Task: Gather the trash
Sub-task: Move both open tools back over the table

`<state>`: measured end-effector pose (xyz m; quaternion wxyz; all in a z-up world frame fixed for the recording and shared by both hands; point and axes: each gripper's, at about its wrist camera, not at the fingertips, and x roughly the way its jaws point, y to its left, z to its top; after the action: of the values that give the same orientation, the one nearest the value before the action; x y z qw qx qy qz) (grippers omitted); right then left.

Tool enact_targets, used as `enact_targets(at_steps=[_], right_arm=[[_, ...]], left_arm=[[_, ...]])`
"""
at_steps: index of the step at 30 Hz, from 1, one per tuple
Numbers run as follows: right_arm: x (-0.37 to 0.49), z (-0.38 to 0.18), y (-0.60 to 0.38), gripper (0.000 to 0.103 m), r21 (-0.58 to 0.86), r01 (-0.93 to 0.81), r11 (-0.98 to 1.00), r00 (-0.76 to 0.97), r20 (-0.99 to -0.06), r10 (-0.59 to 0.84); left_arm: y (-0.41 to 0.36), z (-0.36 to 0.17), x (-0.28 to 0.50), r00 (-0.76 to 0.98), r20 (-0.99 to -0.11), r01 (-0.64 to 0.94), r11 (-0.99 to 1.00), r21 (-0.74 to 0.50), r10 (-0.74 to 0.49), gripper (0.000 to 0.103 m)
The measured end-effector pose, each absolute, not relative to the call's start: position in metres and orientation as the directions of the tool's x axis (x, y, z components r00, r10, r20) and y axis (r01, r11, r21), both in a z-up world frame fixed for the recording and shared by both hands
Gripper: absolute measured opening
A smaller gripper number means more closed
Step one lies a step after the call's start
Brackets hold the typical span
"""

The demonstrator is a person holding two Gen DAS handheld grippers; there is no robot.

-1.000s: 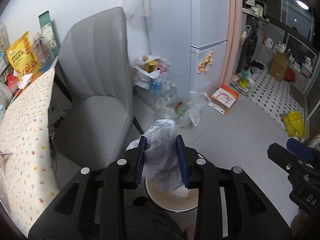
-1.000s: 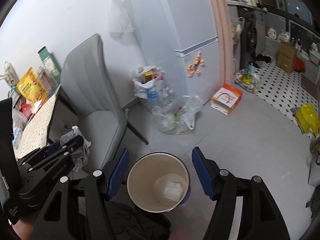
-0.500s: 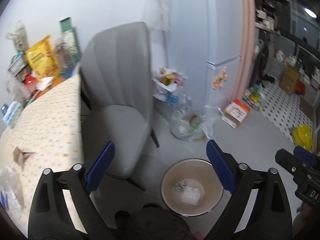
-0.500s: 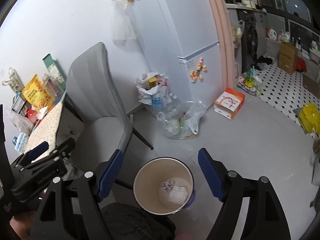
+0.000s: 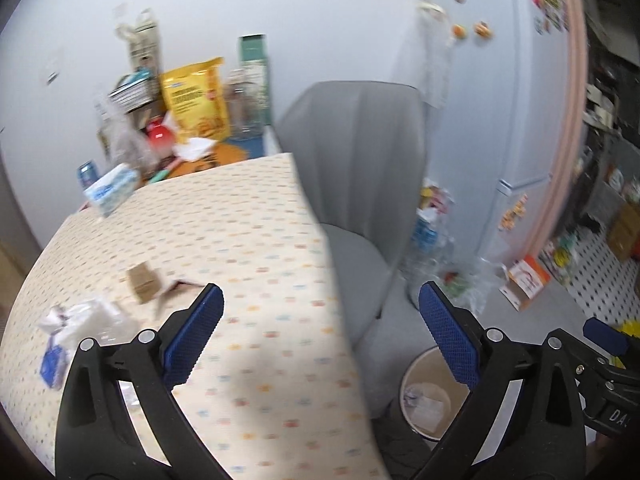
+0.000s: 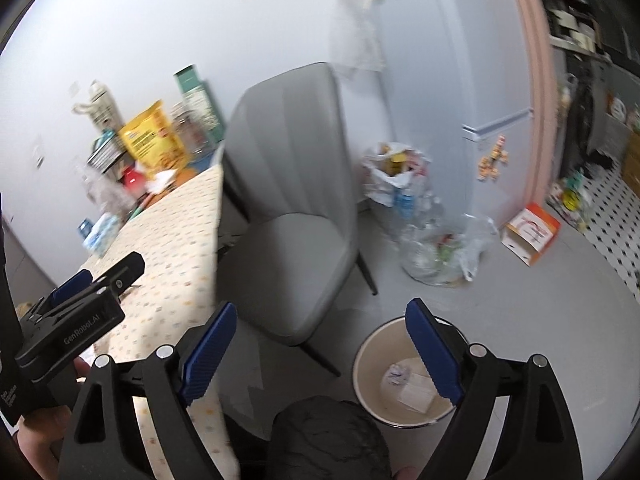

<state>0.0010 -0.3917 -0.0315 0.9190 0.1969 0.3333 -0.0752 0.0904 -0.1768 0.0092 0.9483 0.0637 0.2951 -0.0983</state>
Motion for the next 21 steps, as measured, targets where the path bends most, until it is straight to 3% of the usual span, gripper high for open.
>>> enact_targets(at_steps=[21], right_arm=[[0.039, 0.006, -0.235, 0.087, 0.211, -0.001, 0.977, 0.768, -0.625, 0.136]], left_arm=[[0.007, 0.022, 0.073, 0.843, -0.534, -0.086, 0.996, -0.019, 0.063, 0.097]])
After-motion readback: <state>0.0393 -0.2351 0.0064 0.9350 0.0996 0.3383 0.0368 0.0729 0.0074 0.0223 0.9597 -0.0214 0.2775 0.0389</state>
